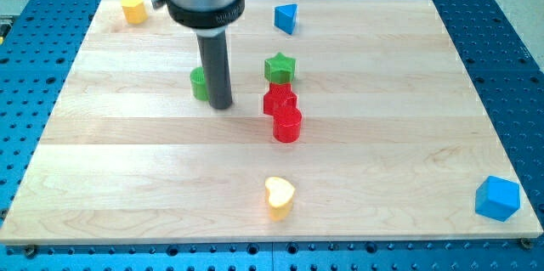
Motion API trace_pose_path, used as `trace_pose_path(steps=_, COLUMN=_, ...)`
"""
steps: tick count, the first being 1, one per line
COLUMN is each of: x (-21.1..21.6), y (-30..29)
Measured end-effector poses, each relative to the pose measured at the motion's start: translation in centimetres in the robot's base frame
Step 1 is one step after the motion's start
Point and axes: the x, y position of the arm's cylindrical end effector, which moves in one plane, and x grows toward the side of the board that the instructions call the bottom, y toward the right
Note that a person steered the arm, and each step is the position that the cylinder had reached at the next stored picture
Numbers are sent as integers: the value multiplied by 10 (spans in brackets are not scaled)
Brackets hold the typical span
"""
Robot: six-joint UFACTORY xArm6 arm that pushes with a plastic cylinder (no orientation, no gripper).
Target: Place the green circle above the green star
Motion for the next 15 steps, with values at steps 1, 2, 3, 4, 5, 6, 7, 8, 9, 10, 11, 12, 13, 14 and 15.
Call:
trace_pose_path(steps=1, x=-43, y=-36)
trace_pose_path(steps=2, x=-44, y=-60)
trace_pose_path(steps=3, x=-22, y=-63)
trace_pose_path(steps=4, x=-9, y=-121)
trace_pose_path(steps=5, x=-33, y=-166)
trace_pose_path(steps=6, x=-40, y=-166)
trace_pose_path(steps=7, x=-47, y=-129)
trace_pose_path(steps=8, x=-56, y=-91)
trace_pose_path(steps=9, x=-56, y=-91)
trace_pose_path(steps=10, x=-62, y=-92)
trace_pose_path(steps=11, x=-84, y=-104)
trace_pose_path(steps=12, x=-84, y=-101)
trace_pose_path(steps=13, x=-84, y=-53)
trace_pose_path(steps=14, x=-84, y=16)
trace_pose_path(steps=15, x=-84, y=11)
